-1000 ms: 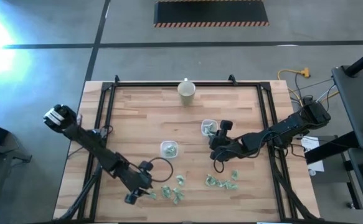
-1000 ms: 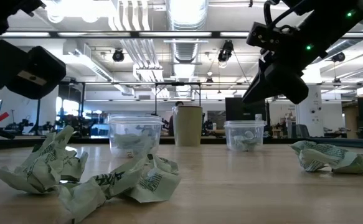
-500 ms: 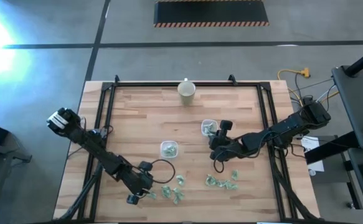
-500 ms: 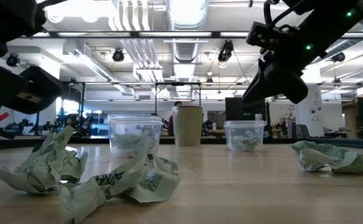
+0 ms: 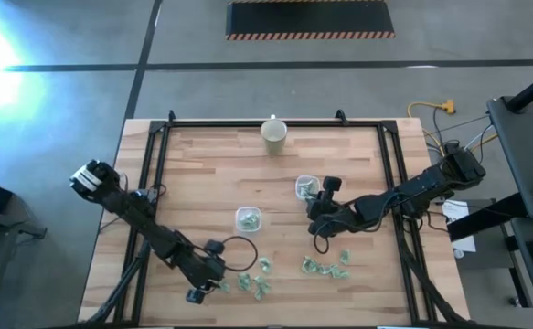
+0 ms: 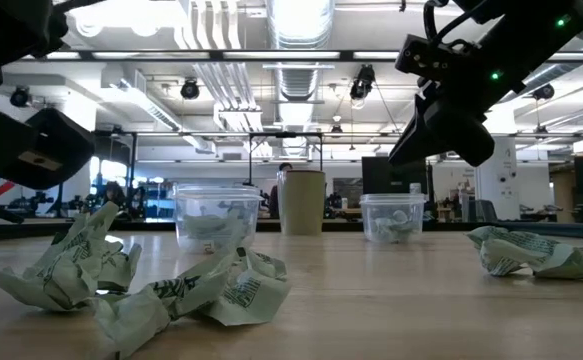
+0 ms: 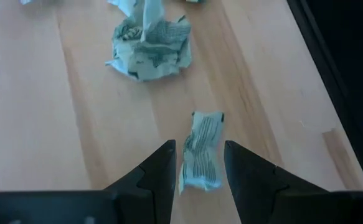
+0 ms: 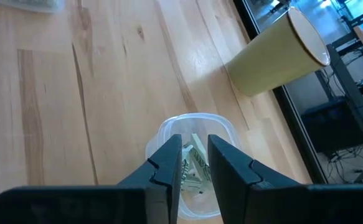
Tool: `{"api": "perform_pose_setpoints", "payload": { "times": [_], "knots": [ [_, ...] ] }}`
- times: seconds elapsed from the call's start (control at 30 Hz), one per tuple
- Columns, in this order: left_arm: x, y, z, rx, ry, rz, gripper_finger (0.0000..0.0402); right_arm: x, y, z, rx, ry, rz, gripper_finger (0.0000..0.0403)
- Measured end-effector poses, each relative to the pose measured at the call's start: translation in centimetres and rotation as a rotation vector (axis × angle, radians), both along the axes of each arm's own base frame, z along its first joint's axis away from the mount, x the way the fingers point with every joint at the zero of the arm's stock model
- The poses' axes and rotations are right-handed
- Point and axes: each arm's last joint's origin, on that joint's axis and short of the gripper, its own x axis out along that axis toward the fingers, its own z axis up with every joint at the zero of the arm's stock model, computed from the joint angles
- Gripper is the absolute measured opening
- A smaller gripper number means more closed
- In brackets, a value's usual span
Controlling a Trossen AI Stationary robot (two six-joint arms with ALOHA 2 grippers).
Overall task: Pick and place Stevia / Truvia into bins
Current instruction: Put the green stevia packet into the left transparent container
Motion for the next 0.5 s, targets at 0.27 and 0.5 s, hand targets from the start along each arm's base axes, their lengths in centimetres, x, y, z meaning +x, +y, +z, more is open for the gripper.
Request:
{"api": "perform_pose_setpoints", "payload": {
  "times": [0.27,0.5],
  "knots": [
    [0.26,-0.24,-1.22,0.007,0.03,0.01,0.0118,0.01,-0.01,0.02,0.001,-0.002,0.0,0.0068],
    [0.23,-0.18,-1.26,0.008,0.039,0.017,0.0081,0.01,0.0,0.02,0.001,-0.003,0.0,0.0068]
  ]
}}
